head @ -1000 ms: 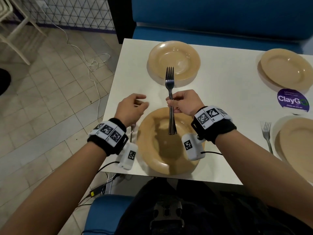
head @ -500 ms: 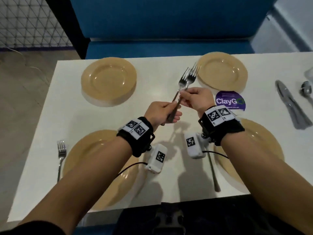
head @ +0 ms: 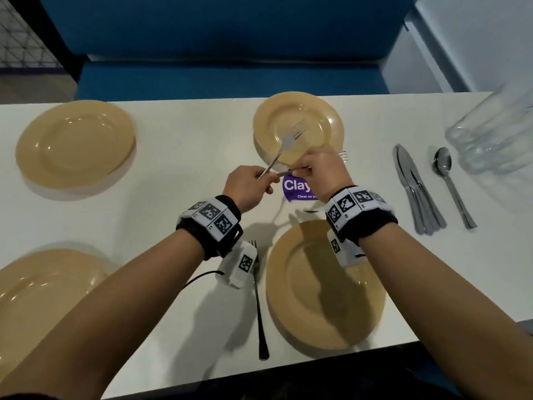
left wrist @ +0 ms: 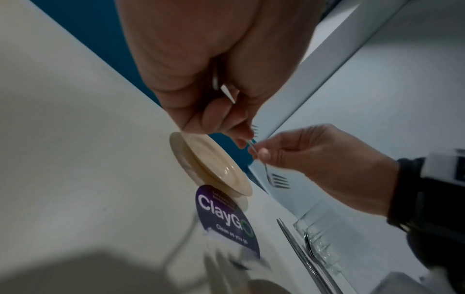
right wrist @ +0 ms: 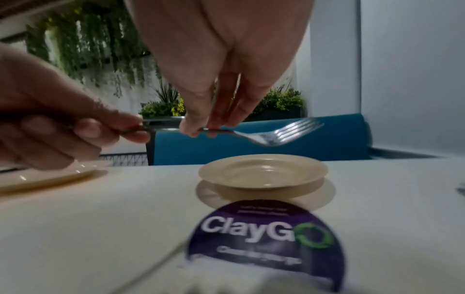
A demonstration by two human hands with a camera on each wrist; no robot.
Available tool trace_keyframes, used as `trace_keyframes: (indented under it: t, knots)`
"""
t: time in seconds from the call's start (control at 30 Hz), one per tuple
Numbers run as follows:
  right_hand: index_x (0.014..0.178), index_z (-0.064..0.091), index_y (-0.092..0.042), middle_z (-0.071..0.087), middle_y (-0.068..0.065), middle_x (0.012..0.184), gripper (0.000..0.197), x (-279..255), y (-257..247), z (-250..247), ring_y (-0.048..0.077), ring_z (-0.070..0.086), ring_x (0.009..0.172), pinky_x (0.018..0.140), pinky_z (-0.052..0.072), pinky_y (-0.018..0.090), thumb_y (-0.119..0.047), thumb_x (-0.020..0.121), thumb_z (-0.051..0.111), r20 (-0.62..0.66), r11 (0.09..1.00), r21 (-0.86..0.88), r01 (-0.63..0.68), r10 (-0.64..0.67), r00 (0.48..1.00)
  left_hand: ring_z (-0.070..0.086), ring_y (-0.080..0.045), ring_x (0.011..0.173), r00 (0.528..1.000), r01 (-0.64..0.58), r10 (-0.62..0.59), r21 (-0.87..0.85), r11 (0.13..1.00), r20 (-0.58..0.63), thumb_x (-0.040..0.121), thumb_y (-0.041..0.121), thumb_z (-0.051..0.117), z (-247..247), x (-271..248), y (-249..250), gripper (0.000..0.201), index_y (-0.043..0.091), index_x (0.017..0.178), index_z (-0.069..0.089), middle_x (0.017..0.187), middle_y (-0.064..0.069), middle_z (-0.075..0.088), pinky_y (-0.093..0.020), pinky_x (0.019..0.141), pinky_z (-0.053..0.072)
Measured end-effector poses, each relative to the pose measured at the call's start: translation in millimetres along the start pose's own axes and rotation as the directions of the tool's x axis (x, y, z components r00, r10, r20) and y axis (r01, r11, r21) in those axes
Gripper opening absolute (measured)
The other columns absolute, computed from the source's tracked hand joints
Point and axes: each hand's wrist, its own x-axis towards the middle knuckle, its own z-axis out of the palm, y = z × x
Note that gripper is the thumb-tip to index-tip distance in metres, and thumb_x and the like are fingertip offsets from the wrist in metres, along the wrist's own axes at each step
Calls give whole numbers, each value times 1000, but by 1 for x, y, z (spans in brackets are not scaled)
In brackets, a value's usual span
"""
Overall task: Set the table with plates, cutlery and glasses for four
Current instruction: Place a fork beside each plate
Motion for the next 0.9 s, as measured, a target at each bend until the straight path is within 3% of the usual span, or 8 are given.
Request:
trace_keyframes:
  t: [0.2, 0.3, 0.37, 0.47, 0.53, 0.63, 0.77, 0.9]
  knots:
    - [106, 69, -9, 66, 11, 105, 19, 6, 46, -11, 27, 57, 103, 86, 39, 27, -11, 90, 58, 86, 998, -64, -5, 10, 996, 52, -11, 53, 996, -84, 79, 132, 988, 44, 96, 31, 49, 26, 28, 21, 28, 12, 97, 70, 69, 5, 65, -25, 59, 43]
    - [103, 70, -12, 69, 10, 104, 17, 9, 72, -12, 27, 62, 98, 85, 46, 28, -12, 88, 62, 62, 995, -17, -103, 104, 993, 57, -16, 64, 987, -108, 118, 99, 989, -106, 97, 30, 46, 36, 40, 33, 27, 16, 99, 69, 92, 0, 73, -27, 68, 50]
    - [101, 71, -12, 72, 9, 98, 16, 17, 92, -14, 25, 64, 93, 81, 46, 24, -15, 86, 65, -10, 974, 77, -212, 214, 977, 57, -11, 59, 979, -94, 97, 23, 995, -180, 100, 28, 42, 43, 54, 45, 29, 16, 108, 66, 95, 2, 70, -12, 55, 48]
    - [99, 73, -10, 73, 11, 94, 18, 35, 121, -21, 23, 67, 90, 85, 51, 28, -14, 82, 70, -79, 883, 276, -380, 414, 907, 54, -8, 53, 981, -32, 19, -64, 997, -194, 101, 26, 38, 53, 71, 59, 30, 15, 112, 63, 92, 2, 69, -11, 48, 45]
    - [98, 73, -9, 74, 12, 92, 19, 50, 139, -25, 24, 69, 87, 86, 55, 34, -15, 80, 72, -55, 809, 360, -464, 515, 855, 52, -10, 52, 982, 27, -51, -134, 991, -180, 101, 24, 38, 61, 80, 64, 29, 13, 111, 63, 94, -1, 70, -15, 46, 45]
    - [102, 73, -11, 74, 12, 94, 25, 73, 157, -30, 26, 70, 84, 80, 59, 38, -16, 78, 75, 14, 717, 414, -560, 610, 792, 50, -9, 52, 980, 78, -117, -232, 970, -162, 102, 22, 38, 74, 91, 67, 29, 9, 112, 62, 90, -3, 68, -9, 38, 40]
    - [110, 70, -11, 72, 11, 104, 32, 95, 169, -29, 23, 69, 94, 88, 54, 29, -12, 78, 74, 62, 718, 366, -593, 617, 785, 51, 0, 36, 978, 106, -151, -281, 954, -143, 102, 22, 39, 88, 100, 65, 27, 10, 108, 63, 77, 1, 66, -11, 39, 41]
    - [112, 68, -8, 71, 11, 104, 31, 103, 177, -21, 19, 65, 84, 79, 51, 21, -4, 81, 69, 69, 749, 354, -561, 577, 814, 53, 2, 35, 981, 106, -145, -272, 957, -127, 101, 22, 39, 97, 105, 62, 26, 13, 104, 63, 75, 2, 67, -14, 44, 42]
